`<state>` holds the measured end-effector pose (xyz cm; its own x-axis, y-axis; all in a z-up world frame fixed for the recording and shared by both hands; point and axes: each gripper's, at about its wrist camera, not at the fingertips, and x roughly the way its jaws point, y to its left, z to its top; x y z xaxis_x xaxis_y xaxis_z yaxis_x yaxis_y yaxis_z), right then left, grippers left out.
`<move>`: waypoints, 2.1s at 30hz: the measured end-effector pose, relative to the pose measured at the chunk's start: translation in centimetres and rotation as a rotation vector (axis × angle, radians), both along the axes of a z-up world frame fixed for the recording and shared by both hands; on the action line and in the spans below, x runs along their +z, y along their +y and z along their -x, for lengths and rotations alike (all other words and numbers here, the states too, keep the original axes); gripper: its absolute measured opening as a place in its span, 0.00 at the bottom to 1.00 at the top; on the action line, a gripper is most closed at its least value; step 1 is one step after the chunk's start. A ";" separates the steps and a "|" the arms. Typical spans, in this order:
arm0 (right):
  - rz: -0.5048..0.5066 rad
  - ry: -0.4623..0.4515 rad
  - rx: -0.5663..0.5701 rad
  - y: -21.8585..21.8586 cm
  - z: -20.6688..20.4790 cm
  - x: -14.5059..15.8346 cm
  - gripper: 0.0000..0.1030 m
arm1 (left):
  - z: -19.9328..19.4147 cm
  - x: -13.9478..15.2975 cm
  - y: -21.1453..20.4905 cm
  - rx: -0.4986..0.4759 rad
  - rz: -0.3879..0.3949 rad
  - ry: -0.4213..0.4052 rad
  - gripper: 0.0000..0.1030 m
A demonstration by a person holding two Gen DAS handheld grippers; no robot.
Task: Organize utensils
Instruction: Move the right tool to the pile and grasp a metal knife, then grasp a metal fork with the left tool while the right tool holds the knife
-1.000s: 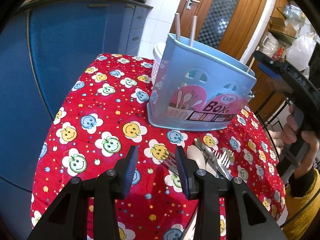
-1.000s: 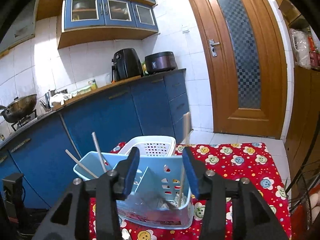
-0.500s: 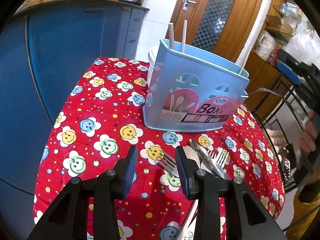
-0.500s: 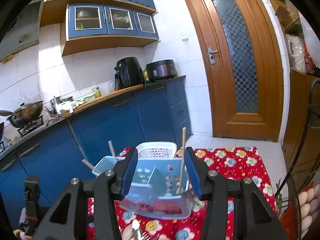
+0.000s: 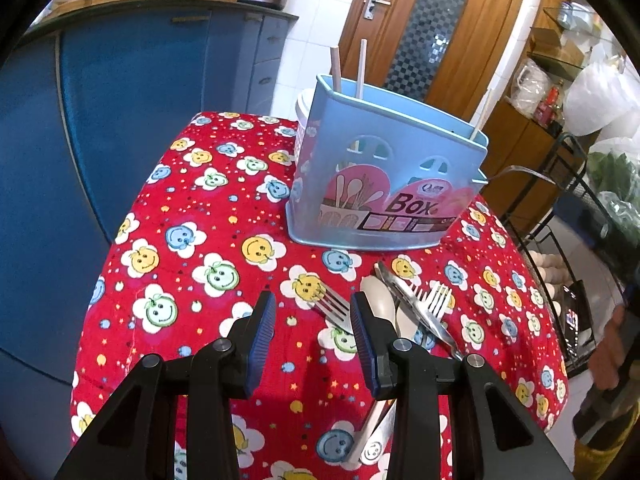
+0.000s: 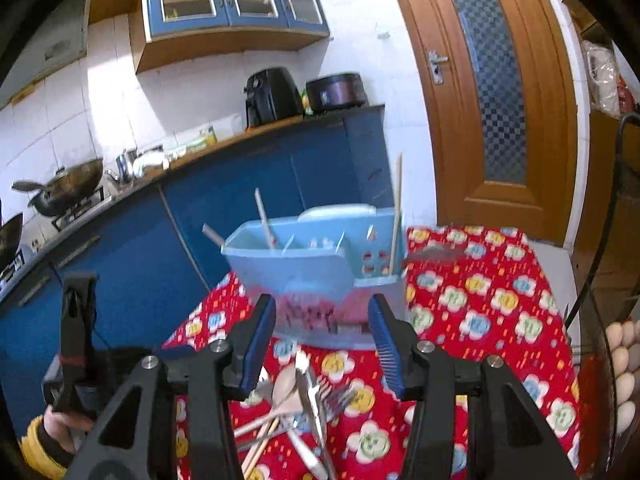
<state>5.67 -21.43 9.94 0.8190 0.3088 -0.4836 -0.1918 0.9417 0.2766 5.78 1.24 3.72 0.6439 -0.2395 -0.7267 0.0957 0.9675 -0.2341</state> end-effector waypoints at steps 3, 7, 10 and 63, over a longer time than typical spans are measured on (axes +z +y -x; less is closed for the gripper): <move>0.000 0.050 0.017 0.7 0.3 -1.6 0.50 | 0.4 -0.3 0.1 0.003 0.000 0.009 0.38; -0.004 0.104 0.032 1.3 0.4 -3.4 0.50 | 0.7 -0.7 0.3 0.007 0.000 0.023 0.38; 0.000 0.147 0.041 1.7 0.3 -4.7 0.50 | 0.8 -1.0 0.5 0.009 0.004 0.030 0.38; -0.065 0.310 0.050 0.0 1.9 -9.0 0.16 | 0.0 -3.5 -6.3 -0.191 -0.073 0.119 0.38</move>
<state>3.75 -21.41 0.93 0.6186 0.3838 -0.6855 -0.1350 0.9115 0.3885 5.75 -5.03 0.21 0.5009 -0.2922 -0.8147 0.2541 0.9495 -0.1843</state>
